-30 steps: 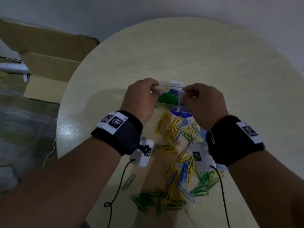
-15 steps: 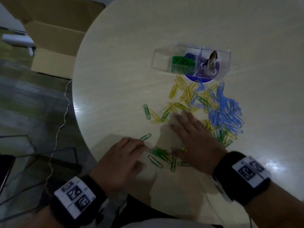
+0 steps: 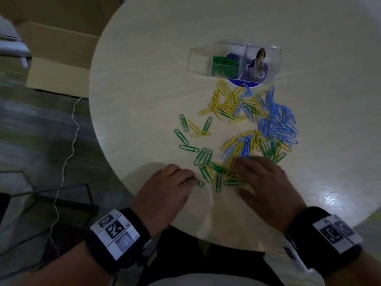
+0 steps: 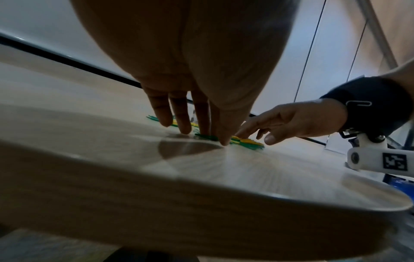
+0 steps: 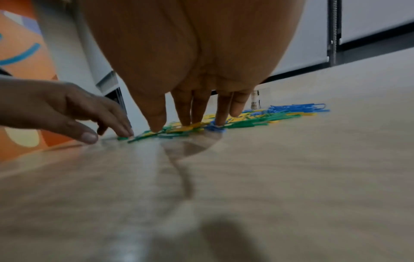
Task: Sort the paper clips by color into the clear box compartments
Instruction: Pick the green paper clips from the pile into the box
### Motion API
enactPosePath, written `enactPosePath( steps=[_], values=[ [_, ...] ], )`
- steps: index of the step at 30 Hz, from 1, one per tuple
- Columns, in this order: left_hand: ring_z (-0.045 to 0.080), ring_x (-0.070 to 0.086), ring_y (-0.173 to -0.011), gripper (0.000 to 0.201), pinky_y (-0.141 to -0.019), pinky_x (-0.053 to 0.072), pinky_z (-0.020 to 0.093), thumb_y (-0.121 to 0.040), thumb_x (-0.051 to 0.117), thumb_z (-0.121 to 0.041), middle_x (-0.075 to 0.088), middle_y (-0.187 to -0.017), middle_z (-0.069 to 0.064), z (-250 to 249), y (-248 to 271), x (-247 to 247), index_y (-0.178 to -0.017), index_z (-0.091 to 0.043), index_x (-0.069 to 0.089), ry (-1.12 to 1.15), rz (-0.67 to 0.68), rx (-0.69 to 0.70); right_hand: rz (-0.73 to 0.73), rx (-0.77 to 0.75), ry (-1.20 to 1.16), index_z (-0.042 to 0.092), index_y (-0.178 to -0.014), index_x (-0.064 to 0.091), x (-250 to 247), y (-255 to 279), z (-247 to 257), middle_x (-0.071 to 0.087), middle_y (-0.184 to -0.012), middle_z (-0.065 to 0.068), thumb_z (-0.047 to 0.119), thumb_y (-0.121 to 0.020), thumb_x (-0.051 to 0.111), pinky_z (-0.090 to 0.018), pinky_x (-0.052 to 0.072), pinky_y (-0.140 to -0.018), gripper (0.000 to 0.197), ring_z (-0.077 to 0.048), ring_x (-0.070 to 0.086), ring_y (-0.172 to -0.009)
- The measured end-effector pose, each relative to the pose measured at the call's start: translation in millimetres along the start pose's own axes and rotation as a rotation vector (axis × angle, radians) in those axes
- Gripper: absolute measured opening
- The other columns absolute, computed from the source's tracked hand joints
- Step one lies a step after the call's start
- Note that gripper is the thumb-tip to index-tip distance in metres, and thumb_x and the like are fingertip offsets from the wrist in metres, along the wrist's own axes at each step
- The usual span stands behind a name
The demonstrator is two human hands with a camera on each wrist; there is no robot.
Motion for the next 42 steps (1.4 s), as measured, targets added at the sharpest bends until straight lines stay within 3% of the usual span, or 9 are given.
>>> enactPosePath(
  steps=[5, 10, 14, 20, 23, 26, 35, 39, 42],
  values=[
    [0.023, 0.053, -0.104, 0.024, -0.083, 0.048, 0.041, -0.087, 0.061, -0.021, 0.064, -0.117, -0.004, 12.6, -7.7, -8.7, -0.11, -0.022, 0.07, -0.001, -0.084, -0.137, -0.019, 0.134, 0.071, 0.02, -0.137, 0.046, -0.2, -17.7, -34.2, 0.041, -0.149, 0.004, 0.051, -0.085, 0.046, -0.049, 0.039, -0.104, 0.06, -0.034, 0.037, -0.134],
    [0.03, 0.047, -0.112, 0.051, -0.089, 0.045, 0.043, -0.084, 0.058, -0.008, 0.054, -0.134, 0.002, 13.4, -36.0, -19.0, -0.129, -0.032, 0.058, -0.064, -0.041, -0.103, -0.262, -0.03, -0.087, 0.024, -0.118, 0.065, -14.9, -18.9, -28.1, 0.064, -0.124, 0.004, 0.027, -0.088, 0.054, -0.043, 0.043, -0.096, 0.032, -0.03, 0.055, -0.111],
    [0.032, 0.048, -0.113, 0.055, -0.082, 0.043, 0.041, -0.078, 0.062, -0.009, 0.052, -0.135, 0.004, 16.9, -51.5, -13.2, -0.127, -0.034, 0.059, -0.184, 0.025, -0.075, -0.088, -0.128, 0.052, 0.028, -0.122, 0.062, -3.1, -9.7, -7.7, 0.061, -0.127, 0.011, 0.032, -0.086, 0.051, -0.043, 0.044, -0.092, 0.038, -0.029, 0.052, -0.116],
    [0.032, 0.049, -0.109, 0.048, -0.081, 0.048, 0.043, -0.085, 0.058, -0.006, 0.058, -0.125, 0.005, 28.5, -53.9, -20.0, -0.13, -0.022, 0.058, -0.093, -0.055, -0.161, -0.081, 0.103, 0.077, 0.02, -0.132, 0.052, -13.9, -24.5, -30.7, 0.052, -0.138, 0.003, 0.045, -0.089, 0.046, -0.046, 0.042, -0.098, 0.051, -0.034, 0.045, -0.123],
    [0.031, 0.05, -0.102, 0.043, -0.081, 0.047, 0.044, -0.084, 0.057, -0.004, 0.061, -0.115, 0.006, 21.8, -42.6, -23.6, -0.124, -0.02, 0.063, -0.033, -0.123, -0.136, -0.194, -0.071, -0.049, 0.024, -0.124, 0.061, -21.2, -23.7, -22.0, 0.062, -0.126, 0.007, 0.031, -0.09, 0.053, -0.047, 0.045, -0.092, 0.035, -0.033, 0.054, -0.114],
    [0.029, 0.052, -0.101, 0.04, -0.079, 0.047, 0.042, -0.083, 0.06, -0.009, 0.062, -0.114, 0.002, 10.6, -23.5, -15.6, -0.12, -0.023, 0.066, -0.028, -0.081, -0.053, -0.132, -0.222, 0.017, 0.028, -0.115, 0.065, -17.1, -16.8, -1.9, 0.065, -0.117, 0.013, 0.025, -0.086, 0.054, -0.041, 0.046, -0.087, 0.032, -0.028, 0.056, -0.11],
    [0.025, 0.054, -0.095, 0.032, -0.075, 0.049, 0.04, -0.084, 0.06, -0.014, 0.063, -0.104, -0.001, 10.6, -3.1, -6.4, -0.115, -0.021, 0.068, -0.008, -0.085, -0.097, 0.013, 0.104, 0.175, 0.017, -0.136, 0.047, -18.8, -38.3, -13.4, 0.05, -0.132, -0.003, 0.05, -0.082, 0.041, -0.043, 0.038, -0.095, 0.064, -0.033, 0.043, -0.117],
    [0.025, 0.051, -0.09, 0.019, -0.072, 0.048, 0.04, -0.087, 0.062, -0.02, 0.06, -0.097, 0.001, 20.6, -14.1, -11.4, -0.104, -0.017, 0.07, 0.0, -0.101, -0.153, -0.181, 0.051, 0.009, 0.019, -0.111, 0.065, -27.3, -26.9, -14.8, 0.061, -0.103, -0.004, 0.038, -0.084, 0.058, -0.043, 0.044, -0.084, 0.033, -0.034, 0.053, -0.095],
    [0.022, 0.047, -0.088, 0.003, -0.07, 0.046, 0.042, -0.087, 0.063, -0.02, 0.055, -0.094, 0.0, 24.8, -17.6, -9.5, -0.09, -0.018, 0.065, 0.014, -0.035, -0.185, -0.062, -0.076, 0.005, 0.025, -0.091, 0.067, -16.8, -8.9, -0.5, 0.059, -0.087, -0.001, 0.037, -0.087, 0.057, -0.045, 0.045, -0.075, 0.016, -0.033, 0.053, -0.083]
  ],
)
Point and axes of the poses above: each hand's wrist, its own y-axis away from the middle knuckle, its own x-axis out of the palm, z = x × y, the point moved 1 cm from there along -y, towards the middle knuckle
